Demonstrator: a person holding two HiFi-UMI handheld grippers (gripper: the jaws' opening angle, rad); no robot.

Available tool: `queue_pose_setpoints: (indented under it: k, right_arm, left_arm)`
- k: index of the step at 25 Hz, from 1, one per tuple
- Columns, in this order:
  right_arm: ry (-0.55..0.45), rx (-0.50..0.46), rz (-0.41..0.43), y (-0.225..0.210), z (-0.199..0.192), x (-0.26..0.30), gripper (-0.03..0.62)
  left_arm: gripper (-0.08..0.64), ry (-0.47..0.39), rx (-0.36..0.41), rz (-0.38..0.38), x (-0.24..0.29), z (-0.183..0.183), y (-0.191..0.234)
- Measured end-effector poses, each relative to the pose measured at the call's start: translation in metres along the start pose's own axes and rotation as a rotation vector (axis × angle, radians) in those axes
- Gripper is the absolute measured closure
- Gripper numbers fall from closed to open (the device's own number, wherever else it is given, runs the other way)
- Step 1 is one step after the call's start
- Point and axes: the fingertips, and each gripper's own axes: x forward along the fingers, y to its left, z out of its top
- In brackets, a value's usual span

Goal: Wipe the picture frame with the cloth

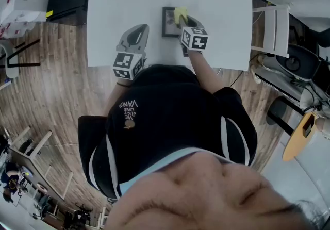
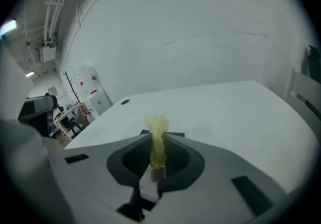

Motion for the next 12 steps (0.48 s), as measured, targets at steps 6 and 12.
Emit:
queue_pose_setpoints:
  k: [6, 12]
  right_arm:
    - [0.012, 0.0, 0.06, 0.03, -0.006, 0.008, 0.546]
    - [0.028, -0.007, 0.1, 0.051, -0.01, 0.017, 0.546]
  left_arm:
    - [0.541, 0.001, -0.008, 0.034, -0.014, -0.004, 0.007]
    - [0.543, 0.004, -0.011, 0.061, -0.024, -0.005, 0.013]
